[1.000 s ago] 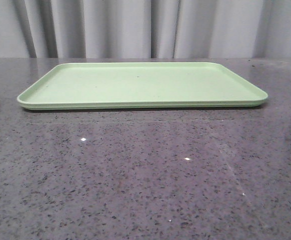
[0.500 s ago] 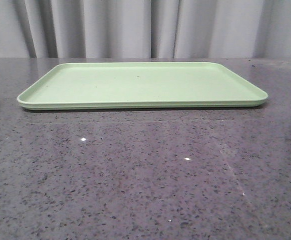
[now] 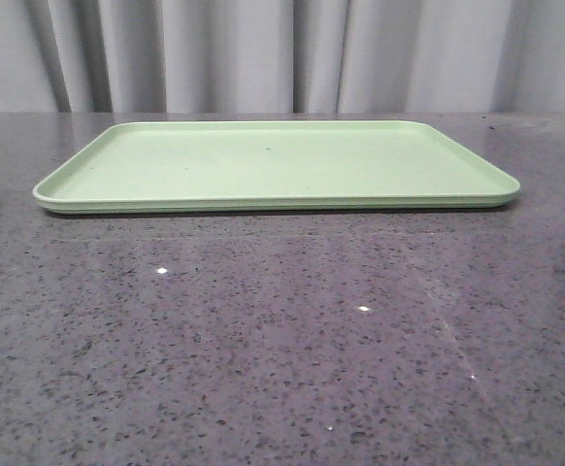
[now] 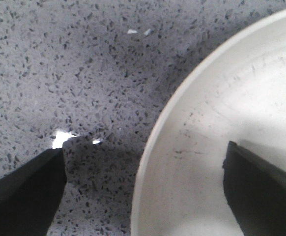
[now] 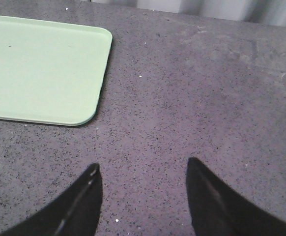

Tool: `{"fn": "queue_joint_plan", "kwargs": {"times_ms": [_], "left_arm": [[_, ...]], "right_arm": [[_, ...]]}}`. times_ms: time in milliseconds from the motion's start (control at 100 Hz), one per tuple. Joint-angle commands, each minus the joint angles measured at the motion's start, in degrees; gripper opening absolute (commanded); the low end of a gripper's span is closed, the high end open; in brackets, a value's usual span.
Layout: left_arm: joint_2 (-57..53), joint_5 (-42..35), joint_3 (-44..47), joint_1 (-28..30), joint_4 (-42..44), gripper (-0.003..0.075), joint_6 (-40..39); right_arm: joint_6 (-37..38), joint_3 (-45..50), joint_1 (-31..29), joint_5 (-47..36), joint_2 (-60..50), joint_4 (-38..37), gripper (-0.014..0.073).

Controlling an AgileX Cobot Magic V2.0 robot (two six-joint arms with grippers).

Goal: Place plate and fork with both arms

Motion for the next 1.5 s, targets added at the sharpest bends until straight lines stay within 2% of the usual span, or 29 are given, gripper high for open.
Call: {"fn": "queue_joint_plan", "kwargs": {"times_ms": [0, 110, 200, 390, 620, 780, 1030, 1230, 1490], "left_arm": [[-1.4, -1.5, -1.2, 0.1, -0.3, 0.0618, -0.1], [-1.4, -1.3, -1.2, 0.1, -0.5, 0.0612, -0.1], [-1.4, -0.9, -1.2, 0.1, -1.0, 0.0558, -0.1], [-1.4, -0.7, -1.2, 0.1, -1.0, 0.0347, -0.1], [-1.4, -0.7, -1.2, 0.1, -1.0, 0.0145, -0.1], [-1.4, -0.7, -1.2, 0.1, -1.0, -0.0022, -0.1], [-1.9, -0.7, -1.2, 0.2, -1.7, -0.002, 1.5], [-3.0, 0.3, -1.2, 4.2, -14.2, -0.0009, 11.0], [-6.3, 2.7, -1.2, 10.2, -23.4, -0.0009, 15.5]], "right_arm": [[-0.1, -1.3, -0.5, -4.6, 0.9, 0.0, 0.0403], [-0.1, -1.3, -0.5, -4.6, 0.9, 0.0, 0.0403], [-0.1, -1.3, -0.5, -4.6, 0.9, 0.0, 0.0403], [-0.1, -1.3, -0.5, -4.6, 0.9, 0.0, 0.0403], [-0.1, -1.3, -0.5, -4.6, 0.9, 0.0, 0.0403], [-0.1, -1.3, -0.5, -4.6, 0.9, 0.0, 0.0403], [-0.1, -1.3, -0.5, -4.6, 0.9, 0.0, 0.0403], [-0.1, -1.3, -0.5, -4.6, 0.9, 0.0, 0.0403], [-0.1, -1.3, -0.5, -4.6, 0.9, 0.0, 0.0403]]}}
